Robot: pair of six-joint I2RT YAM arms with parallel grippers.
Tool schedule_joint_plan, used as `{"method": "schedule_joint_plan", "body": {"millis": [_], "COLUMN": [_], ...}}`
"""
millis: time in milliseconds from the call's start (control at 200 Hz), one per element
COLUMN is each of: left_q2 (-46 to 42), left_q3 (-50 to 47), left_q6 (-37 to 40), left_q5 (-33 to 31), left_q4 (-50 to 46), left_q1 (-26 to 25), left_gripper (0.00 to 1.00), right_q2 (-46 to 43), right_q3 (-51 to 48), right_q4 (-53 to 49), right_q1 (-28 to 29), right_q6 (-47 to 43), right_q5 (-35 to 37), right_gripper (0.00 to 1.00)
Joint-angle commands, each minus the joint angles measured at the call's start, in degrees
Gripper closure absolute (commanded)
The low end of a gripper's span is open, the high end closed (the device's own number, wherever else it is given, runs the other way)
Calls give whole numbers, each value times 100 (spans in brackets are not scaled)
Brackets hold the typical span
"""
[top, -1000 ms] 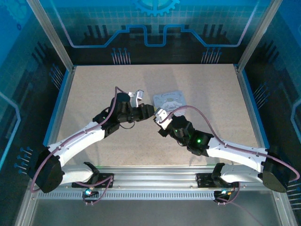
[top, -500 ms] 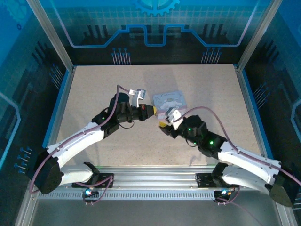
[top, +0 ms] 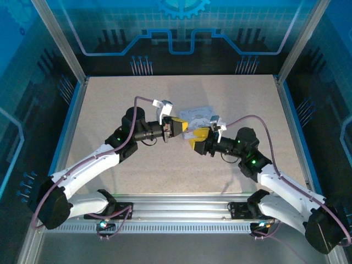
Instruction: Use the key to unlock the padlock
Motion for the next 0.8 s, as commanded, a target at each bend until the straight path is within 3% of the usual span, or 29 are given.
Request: {"method": "schedule_joint_plan", "body": {"millis": [0, 305, 795], "left_q2": [-62, -22, 89], "left_q3": [-80, -76, -61], "left_q6": [117, 67, 2], "left_q5": [408, 520, 621], "left_q4": [434, 453, 470], "left_q1": [-6, -8, -12], "left_gripper": [100, 100, 100], "right_q2": [211, 388, 436], "right_q3": [226, 290, 364], "right_q4": [591, 960, 989], "right_q1": [-78, -76, -76], "right_q6": [541, 758, 827], "right_q5": [-482, -334, -279], "right_gripper": [52, 58, 80]}}
